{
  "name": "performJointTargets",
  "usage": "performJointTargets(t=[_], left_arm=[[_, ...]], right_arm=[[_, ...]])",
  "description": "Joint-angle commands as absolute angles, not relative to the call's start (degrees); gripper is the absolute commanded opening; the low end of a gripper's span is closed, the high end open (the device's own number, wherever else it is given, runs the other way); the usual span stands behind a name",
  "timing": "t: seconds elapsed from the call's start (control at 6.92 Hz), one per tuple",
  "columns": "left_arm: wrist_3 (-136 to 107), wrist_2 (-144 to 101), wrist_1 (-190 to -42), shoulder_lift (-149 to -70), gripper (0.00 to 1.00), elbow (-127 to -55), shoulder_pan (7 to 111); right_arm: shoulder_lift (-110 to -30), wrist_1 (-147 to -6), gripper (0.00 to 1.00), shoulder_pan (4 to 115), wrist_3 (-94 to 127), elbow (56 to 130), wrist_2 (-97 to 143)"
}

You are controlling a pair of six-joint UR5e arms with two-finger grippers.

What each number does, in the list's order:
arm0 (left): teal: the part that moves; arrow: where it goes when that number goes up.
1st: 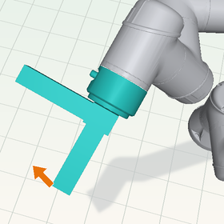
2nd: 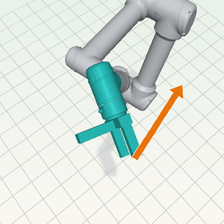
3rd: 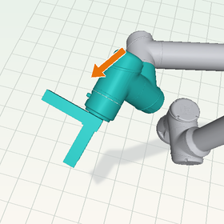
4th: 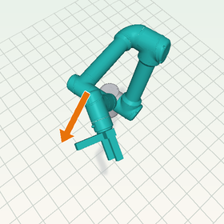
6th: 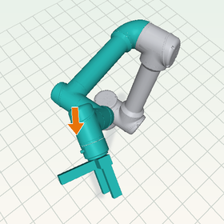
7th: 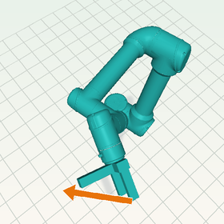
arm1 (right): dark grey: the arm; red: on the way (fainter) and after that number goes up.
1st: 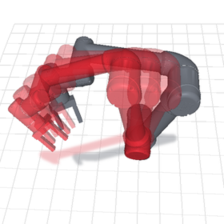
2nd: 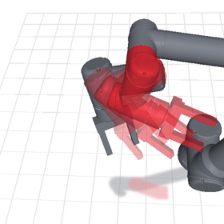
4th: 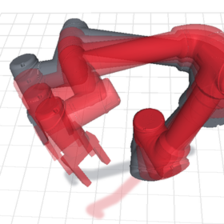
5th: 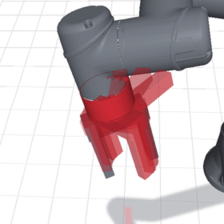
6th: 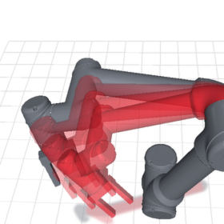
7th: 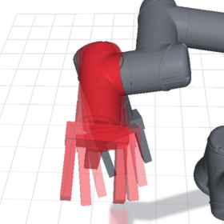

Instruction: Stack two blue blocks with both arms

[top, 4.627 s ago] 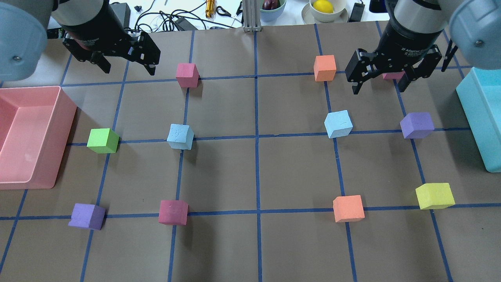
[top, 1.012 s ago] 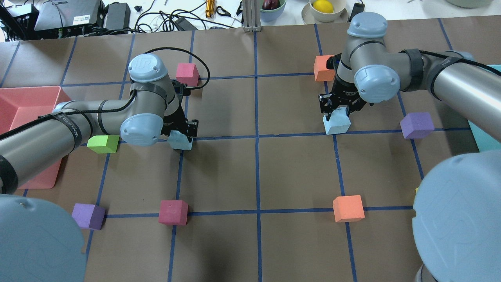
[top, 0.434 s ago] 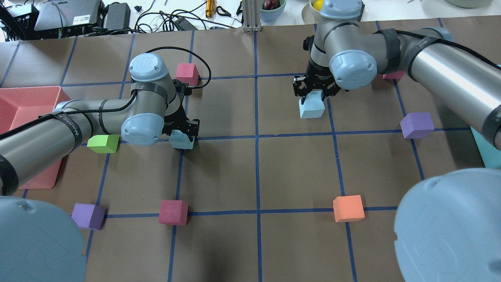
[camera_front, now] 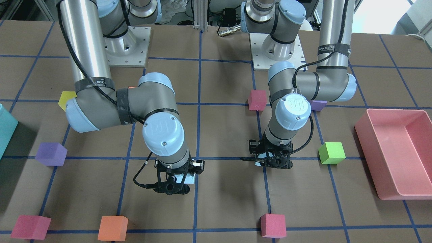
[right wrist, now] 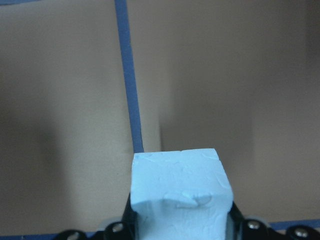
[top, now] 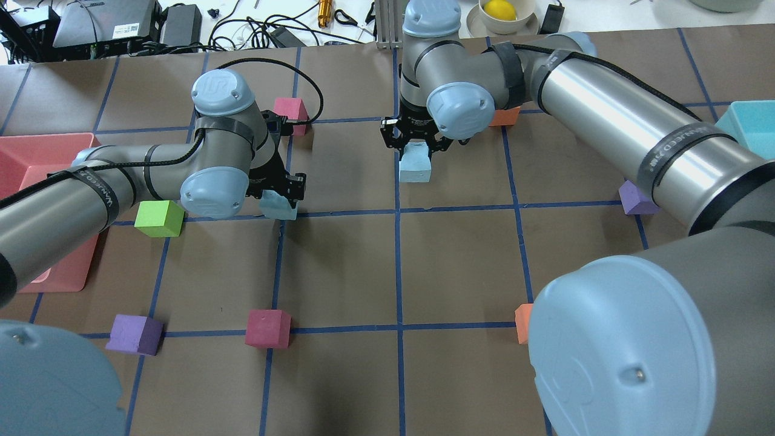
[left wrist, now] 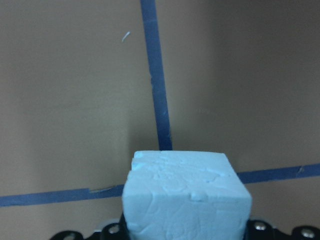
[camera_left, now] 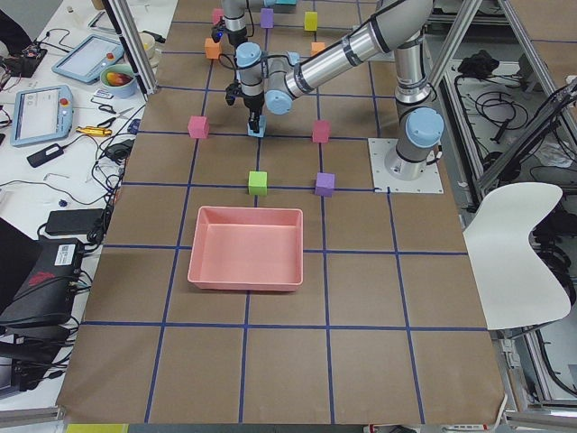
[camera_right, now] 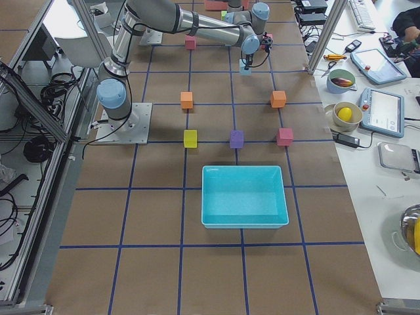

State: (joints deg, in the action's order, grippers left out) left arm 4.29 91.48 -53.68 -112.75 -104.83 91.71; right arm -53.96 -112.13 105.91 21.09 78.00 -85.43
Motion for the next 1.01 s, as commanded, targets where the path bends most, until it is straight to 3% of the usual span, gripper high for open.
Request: performJointTargets(t=[0.0,0.58,0.87], left_arm=[[4.22,91.58,-57.55,-112.59,0.00,-101.27,91.93],[3.34,91.32,-62.83,-113.55,0.00,-94.85,92.20],[3.34,90.53,-68.79,-114.08,0.00,-89.59,92.20]], right_arm=[[-52.21,-112.67,0.00,107.49,22.59,77.61,-85.43],[-50.98,-112.68,0.01,107.75,22.50,77.61,-85.25],[-50.71,-112.68,0.16,108.02,22.41,77.61,-85.25]])
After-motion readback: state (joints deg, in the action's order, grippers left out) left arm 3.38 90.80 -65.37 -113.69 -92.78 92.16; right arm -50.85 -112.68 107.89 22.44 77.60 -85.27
